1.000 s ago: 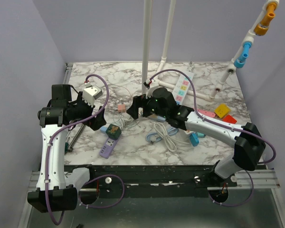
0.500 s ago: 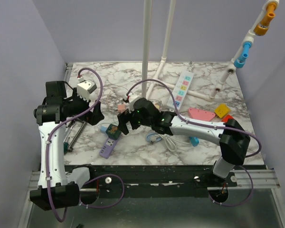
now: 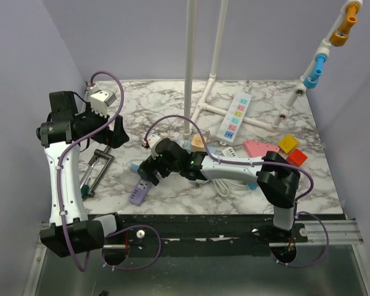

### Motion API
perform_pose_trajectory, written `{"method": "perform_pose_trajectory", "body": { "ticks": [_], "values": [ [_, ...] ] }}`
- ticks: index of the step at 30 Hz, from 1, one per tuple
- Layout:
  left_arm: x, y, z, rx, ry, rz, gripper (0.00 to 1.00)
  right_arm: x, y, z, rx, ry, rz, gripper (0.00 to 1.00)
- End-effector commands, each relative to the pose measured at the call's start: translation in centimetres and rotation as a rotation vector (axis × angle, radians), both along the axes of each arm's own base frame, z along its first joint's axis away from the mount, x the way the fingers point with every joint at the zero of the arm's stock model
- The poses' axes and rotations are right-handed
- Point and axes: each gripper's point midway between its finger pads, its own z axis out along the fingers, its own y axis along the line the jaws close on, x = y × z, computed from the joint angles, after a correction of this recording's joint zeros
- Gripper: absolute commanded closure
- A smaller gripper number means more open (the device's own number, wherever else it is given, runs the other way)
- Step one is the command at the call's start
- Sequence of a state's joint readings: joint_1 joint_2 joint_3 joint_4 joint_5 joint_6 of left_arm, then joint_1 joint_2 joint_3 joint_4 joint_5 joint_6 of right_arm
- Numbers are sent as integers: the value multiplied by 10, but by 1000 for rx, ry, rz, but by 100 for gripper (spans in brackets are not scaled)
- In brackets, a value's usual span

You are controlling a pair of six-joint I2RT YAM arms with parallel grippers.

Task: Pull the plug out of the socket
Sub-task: Remove the plug from the socket.

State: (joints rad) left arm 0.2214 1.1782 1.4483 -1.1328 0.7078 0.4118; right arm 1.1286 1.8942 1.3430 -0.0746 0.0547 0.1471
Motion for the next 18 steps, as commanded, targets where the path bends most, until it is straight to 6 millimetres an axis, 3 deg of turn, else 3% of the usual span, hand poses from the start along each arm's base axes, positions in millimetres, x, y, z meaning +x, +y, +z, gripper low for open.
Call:
{"method": "perform_pose_trajectory", "body": {
  "ticks": [1,13,18],
  "values": [
    [1,-4,-3,-38,22,-33,2,11,9,-1,-16,-69,18,0],
    [2,0,-4,-21,39,-34,2,26,15,-18,-69,-155,-4,0],
    [-4,0,-11,-10,41,-46,1,29,17,-22,-76,-159,-26,6]
  ]
}}
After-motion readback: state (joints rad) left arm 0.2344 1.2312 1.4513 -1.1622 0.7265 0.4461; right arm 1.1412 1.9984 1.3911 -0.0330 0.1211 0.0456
